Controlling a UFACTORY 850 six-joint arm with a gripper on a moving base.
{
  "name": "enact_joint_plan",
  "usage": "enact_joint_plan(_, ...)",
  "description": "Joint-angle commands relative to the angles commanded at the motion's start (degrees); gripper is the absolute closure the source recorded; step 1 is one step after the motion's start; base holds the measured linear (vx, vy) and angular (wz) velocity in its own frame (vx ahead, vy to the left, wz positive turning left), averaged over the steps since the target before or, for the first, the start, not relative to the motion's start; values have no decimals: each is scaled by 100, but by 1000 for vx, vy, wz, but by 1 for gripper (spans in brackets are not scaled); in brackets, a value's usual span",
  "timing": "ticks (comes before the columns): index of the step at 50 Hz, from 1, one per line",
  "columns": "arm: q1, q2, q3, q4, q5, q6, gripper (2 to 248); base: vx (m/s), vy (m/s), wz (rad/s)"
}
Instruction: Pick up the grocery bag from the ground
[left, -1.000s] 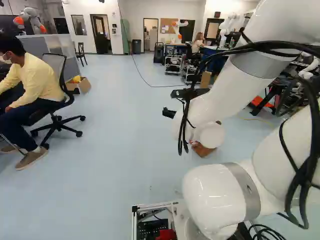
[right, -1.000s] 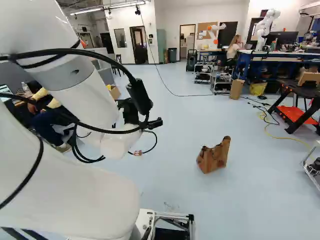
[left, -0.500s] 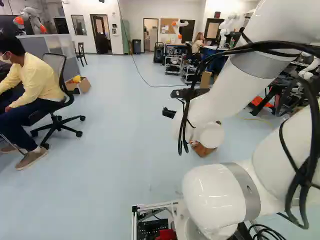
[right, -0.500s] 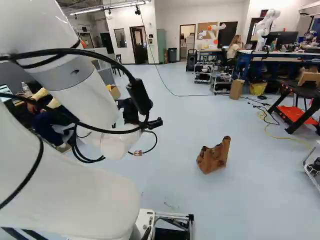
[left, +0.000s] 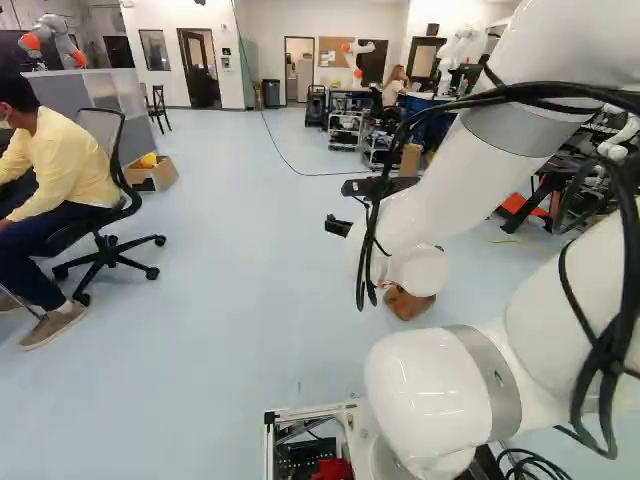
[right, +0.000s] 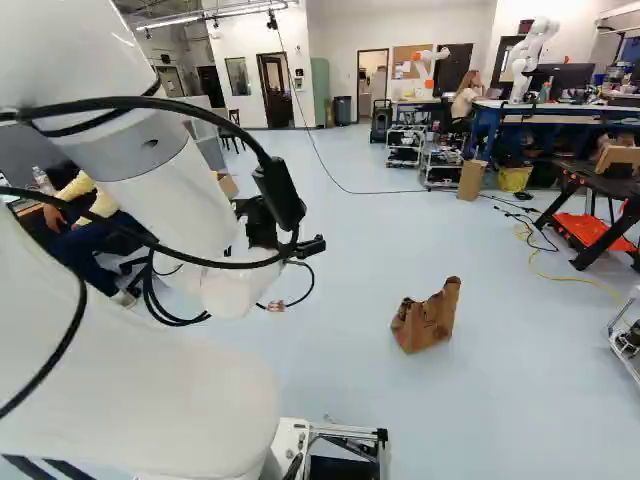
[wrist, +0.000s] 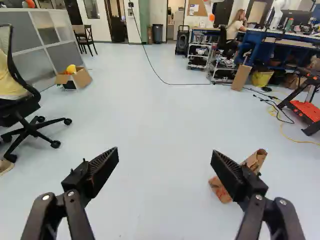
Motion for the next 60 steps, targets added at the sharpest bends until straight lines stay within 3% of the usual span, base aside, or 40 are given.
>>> enact_joint_plan(60, 0, 0, 0, 0, 0, 0, 3, 199, -47, -186)
